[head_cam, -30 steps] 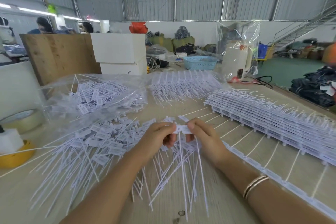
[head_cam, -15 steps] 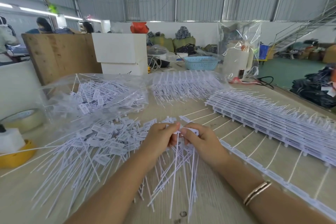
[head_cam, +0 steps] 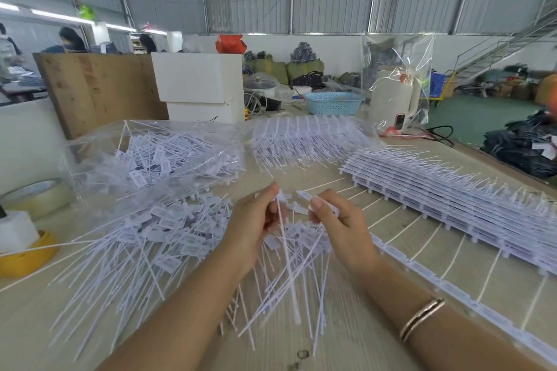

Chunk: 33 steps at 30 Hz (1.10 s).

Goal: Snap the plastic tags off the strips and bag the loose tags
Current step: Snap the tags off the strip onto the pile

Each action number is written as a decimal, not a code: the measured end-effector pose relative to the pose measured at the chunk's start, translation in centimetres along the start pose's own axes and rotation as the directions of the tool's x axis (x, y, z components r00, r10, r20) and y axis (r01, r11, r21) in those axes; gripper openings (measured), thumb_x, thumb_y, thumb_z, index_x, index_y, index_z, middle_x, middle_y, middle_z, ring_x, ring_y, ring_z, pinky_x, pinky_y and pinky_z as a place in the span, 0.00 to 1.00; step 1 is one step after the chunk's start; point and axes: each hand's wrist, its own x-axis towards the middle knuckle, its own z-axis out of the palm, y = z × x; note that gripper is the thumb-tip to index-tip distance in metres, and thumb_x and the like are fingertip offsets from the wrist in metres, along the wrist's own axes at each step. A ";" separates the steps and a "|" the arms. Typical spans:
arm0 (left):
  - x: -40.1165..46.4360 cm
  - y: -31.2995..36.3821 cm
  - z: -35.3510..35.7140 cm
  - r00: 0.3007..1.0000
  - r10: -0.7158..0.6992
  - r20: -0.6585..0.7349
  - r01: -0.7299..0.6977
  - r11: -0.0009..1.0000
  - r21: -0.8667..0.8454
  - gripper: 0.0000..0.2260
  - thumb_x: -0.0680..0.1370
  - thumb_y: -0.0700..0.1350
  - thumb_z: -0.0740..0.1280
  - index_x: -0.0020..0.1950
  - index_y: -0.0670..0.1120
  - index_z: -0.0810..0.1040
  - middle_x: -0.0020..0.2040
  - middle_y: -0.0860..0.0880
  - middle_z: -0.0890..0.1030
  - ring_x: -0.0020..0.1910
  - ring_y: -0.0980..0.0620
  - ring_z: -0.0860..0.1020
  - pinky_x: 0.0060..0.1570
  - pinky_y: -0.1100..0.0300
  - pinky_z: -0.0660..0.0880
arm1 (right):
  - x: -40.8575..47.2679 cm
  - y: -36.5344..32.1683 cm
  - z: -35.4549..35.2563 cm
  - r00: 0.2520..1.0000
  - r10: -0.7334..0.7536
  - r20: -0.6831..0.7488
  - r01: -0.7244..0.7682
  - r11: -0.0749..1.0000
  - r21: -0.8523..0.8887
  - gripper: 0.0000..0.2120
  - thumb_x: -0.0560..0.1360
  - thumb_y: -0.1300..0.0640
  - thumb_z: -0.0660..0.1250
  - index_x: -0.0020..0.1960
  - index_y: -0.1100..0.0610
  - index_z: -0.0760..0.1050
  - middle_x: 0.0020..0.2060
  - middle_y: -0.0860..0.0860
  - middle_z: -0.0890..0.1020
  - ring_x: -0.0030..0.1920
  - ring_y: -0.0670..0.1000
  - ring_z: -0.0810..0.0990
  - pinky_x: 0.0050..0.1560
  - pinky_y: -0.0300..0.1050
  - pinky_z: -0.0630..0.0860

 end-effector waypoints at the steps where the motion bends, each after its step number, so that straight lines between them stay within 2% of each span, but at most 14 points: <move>1: 0.1 0.1 -0.1 0.999 0.038 -0.014 -0.038 0.999 0.039 0.18 0.76 0.51 0.67 0.28 0.48 0.73 0.28 0.49 0.78 0.26 0.55 0.75 0.33 0.62 0.70 | 0.1 0.2 -0.1 1.000 0.028 -0.005 -0.028 1.000 -0.012 0.13 0.77 0.47 0.62 0.36 0.51 0.73 0.30 0.44 0.75 0.34 0.45 0.73 0.40 0.42 0.70; 4: 0.1 0.1 -0.1 0.989 0.144 -0.019 -0.138 0.972 0.193 0.12 0.74 0.49 0.70 0.33 0.45 0.78 0.28 0.49 0.80 0.23 0.57 0.75 0.25 0.68 0.70 | 0.6 0.9 -0.2 0.991 0.130 -0.024 -0.132 0.979 -0.156 0.12 0.75 0.45 0.65 0.39 0.52 0.71 0.32 0.44 0.73 0.34 0.47 0.70 0.45 0.47 0.68; 6: 0.1 -0.3 0.1 0.978 0.208 0.022 -0.204 0.929 0.309 0.10 0.74 0.49 0.71 0.36 0.45 0.78 0.27 0.50 0.79 0.24 0.56 0.75 0.26 0.67 0.71 | 0.9 1.5 -0.2 0.985 0.156 -0.073 -0.170 0.942 -0.290 0.07 0.74 0.47 0.67 0.45 0.49 0.72 0.36 0.42 0.74 0.38 0.42 0.72 0.52 0.49 0.69; 8: 0.1 -0.8 0.4 0.974 0.227 0.028 -0.217 0.880 0.423 0.12 0.74 0.53 0.69 0.38 0.45 0.76 0.28 0.51 0.79 0.25 0.56 0.77 0.29 0.66 0.74 | 1.1 2.0 -0.2 0.980 0.158 -0.119 -0.191 0.913 -0.361 0.09 0.75 0.46 0.67 0.51 0.47 0.71 0.40 0.42 0.74 0.42 0.41 0.73 0.58 0.49 0.67; 10: 0.0 -0.9 0.9 0.976 0.215 0.021 -0.188 0.796 0.575 0.17 0.75 0.61 0.63 0.41 0.47 0.76 0.33 0.52 0.81 0.30 0.56 0.80 0.32 0.64 0.75 | 1.2 2.1 -0.3 0.978 0.165 -0.131 -0.205 0.882 -0.424 0.10 0.76 0.45 0.64 0.54 0.47 0.69 0.43 0.44 0.75 0.46 0.44 0.74 0.60 0.47 0.63; 12: -0.1 -0.8 1.1 0.972 0.223 0.075 -0.199 0.616 0.762 0.21 0.76 0.67 0.55 0.46 0.52 0.76 0.39 0.55 0.80 0.38 0.56 0.79 0.40 0.59 0.76 | 1.3 2.3 -0.4 0.974 0.170 -0.148 -0.218 0.875 -0.433 0.08 0.77 0.44 0.61 0.54 0.46 0.69 0.46 0.45 0.76 0.50 0.46 0.75 0.63 0.49 0.63; 14: -0.4 -0.7 1.0 0.965 0.228 0.127 -0.215 0.417 0.883 0.25 0.75 0.69 0.52 0.56 0.53 0.74 0.47 0.57 0.77 0.44 0.57 0.77 0.45 0.57 0.75 | 1.2 2.3 -0.7 0.970 0.164 -0.182 -0.225 0.890 -0.396 0.06 0.79 0.46 0.59 0.52 0.47 0.70 0.45 0.43 0.77 0.49 0.45 0.74 0.63 0.54 0.65; 17: -1.3 -1.0 1.1 0.980 0.142 0.136 -0.150 0.091 0.984 0.40 0.69 0.76 0.50 0.69 0.48 0.64 0.62 0.51 0.73 0.55 0.50 0.76 0.45 0.56 0.70 | 1.3 2.0 -1.0 0.957 0.172 -0.234 -0.246 0.908 -0.339 0.04 0.80 0.51 0.59 0.50 0.47 0.72 0.43 0.39 0.75 0.45 0.40 0.73 0.62 0.57 0.67; 19: -2.3 -1.3 2.0 0.986 0.096 0.134 -0.130 -0.047 0.990 0.49 0.62 0.81 0.49 0.68 0.45 0.64 0.59 0.49 0.76 0.54 0.48 0.77 0.40 0.57 0.68 | 1.4 1.8 -1.3 0.949 0.183 -0.258 -0.261 0.913 -0.313 0.05 0.80 0.53 0.59 0.49 0.49 0.73 0.42 0.41 0.77 0.44 0.44 0.74 0.61 0.59 0.68; 22: -3.3 -1.7 3.5 0.988 0.054 0.145 -0.138 -0.119 0.983 0.50 0.60 0.81 0.54 0.67 0.43 0.65 0.56 0.48 0.77 0.51 0.47 0.77 0.42 0.57 0.69 | 1.5 1.6 -1.5 0.945 0.196 -0.263 -0.276 0.908 -0.315 0.06 0.81 0.54 0.58 0.49 0.49 0.73 0.41 0.45 0.78 0.43 0.48 0.75 0.60 0.61 0.68; 24: -3.4 -2.1 4.3 0.989 0.027 0.146 -0.139 -0.168 0.976 0.47 0.65 0.76 0.59 0.70 0.41 0.62 0.56 0.47 0.76 0.53 0.46 0.76 0.43 0.57 0.68 | 1.4 1.6 -1.7 0.942 0.211 -0.262 -0.290 0.904 -0.313 0.06 0.80 0.54 0.58 0.47 0.48 0.72 0.39 0.44 0.77 0.40 0.48 0.74 0.60 0.62 0.68; 27: -3.1 -2.3 4.8 0.989 0.025 0.147 -0.139 -0.206 0.969 0.43 0.74 0.65 0.60 0.76 0.39 0.48 0.61 0.44 0.74 0.57 0.45 0.76 0.44 0.56 0.69 | 1.4 1.6 -1.8 0.939 0.218 -0.264 -0.298 0.900 -0.318 0.08 0.80 0.55 0.59 0.44 0.45 0.71 0.39 0.39 0.76 0.41 0.41 0.74 0.61 0.60 0.67; 30: -2.7 -2.3 4.9 0.989 0.027 0.148 -0.140 -0.195 0.971 0.38 0.78 0.53 0.62 0.77 0.40 0.42 0.56 0.44 0.77 0.51 0.46 0.78 0.39 0.56 0.69 | 1.2 1.6 -1.8 0.943 0.211 -0.257 -0.291 0.899 -0.327 0.10 0.80 0.56 0.60 0.42 0.43 0.70 0.40 0.38 0.76 0.42 0.38 0.73 0.62 0.59 0.67; 33: -2.5 -2.5 4.5 0.990 0.055 0.132 -0.122 -0.150 0.981 0.35 0.79 0.41 0.63 0.77 0.41 0.43 0.54 0.43 0.78 0.50 0.44 0.79 0.40 0.55 0.71 | 1.0 1.7 -1.7 0.947 0.206 -0.247 -0.281 0.904 -0.323 0.08 0.79 0.57 0.60 0.44 0.46 0.73 0.40 0.38 0.76 0.42 0.38 0.73 0.61 0.59 0.68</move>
